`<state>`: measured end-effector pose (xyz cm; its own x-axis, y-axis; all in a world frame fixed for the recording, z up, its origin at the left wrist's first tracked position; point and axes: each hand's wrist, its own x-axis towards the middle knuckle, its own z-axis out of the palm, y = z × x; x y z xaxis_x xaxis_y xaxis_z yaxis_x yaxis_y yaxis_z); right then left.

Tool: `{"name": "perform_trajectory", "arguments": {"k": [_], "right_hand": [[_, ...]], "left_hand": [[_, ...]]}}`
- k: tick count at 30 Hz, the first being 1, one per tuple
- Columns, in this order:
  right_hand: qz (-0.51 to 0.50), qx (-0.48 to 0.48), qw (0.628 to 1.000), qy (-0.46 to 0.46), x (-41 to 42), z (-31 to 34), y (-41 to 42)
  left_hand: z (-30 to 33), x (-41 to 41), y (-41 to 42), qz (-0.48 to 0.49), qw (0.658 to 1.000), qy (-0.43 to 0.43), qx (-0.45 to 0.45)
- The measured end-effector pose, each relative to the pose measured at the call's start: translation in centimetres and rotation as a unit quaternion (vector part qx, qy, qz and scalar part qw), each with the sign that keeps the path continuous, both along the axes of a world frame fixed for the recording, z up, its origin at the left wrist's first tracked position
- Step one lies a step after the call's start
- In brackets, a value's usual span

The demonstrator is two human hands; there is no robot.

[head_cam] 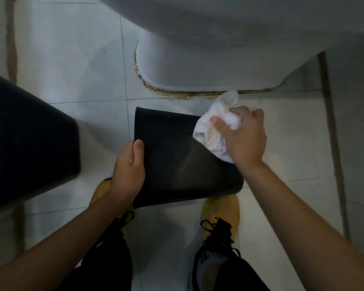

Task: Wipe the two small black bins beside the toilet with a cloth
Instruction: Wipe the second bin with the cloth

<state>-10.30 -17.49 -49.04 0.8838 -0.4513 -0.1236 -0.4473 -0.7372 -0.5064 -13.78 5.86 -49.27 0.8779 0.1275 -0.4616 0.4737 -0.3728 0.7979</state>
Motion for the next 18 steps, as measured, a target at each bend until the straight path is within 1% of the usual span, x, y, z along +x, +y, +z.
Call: {"name": "perform_trajectory", "arguments": {"k": [3, 6, 9, 11, 13, 15, 17, 18], "right_hand": [[0.022, -0.01, 1.0, 0.0, -0.3, 0.3, -0.4], [0.074, 0.017, 0.997, 0.013, -5.0, 0.8, 3.2], [0.186, 0.021, 0.982, 0.007, -9.6, 0.6, 7.0], [0.232, 0.015, 0.973, -0.004, -9.7, 0.0, 7.5], [0.214, 0.019, 0.977, -0.012, -7.9, 0.1, 7.1], [0.152, 0.039, 0.988, -0.008, -4.9, 0.4, 6.4], [0.08, 0.032, 0.996, -0.012, -1.7, 0.5, 5.0], [0.06, 0.03, 0.998, -0.013, -0.2, 0.5, 4.3]], "left_hand": [[-0.2, 0.1, 0.0, 0.007, 1.0, 0.0, -0.003], [-0.3, 0.3, 0.0, 0.0, 1.0, 0.006, 0.007], [-0.2, 0.2, -0.1, -0.002, 1.0, -0.006, 0.014], [-0.2, 0.3, 0.0, -0.004, 1.0, -0.015, 0.014], [-0.3, 0.4, 0.0, -0.005, 0.999, -0.025, 0.02], [-0.3, 0.3, 0.0, 0.0, 1.0, -0.021, 0.022], [-0.2, 0.2, -0.1, 0.001, 1.0, -0.009, 0.01], [-0.3, 0.1, -0.1, 0.004, 1.0, -0.006, 0.005]]}}
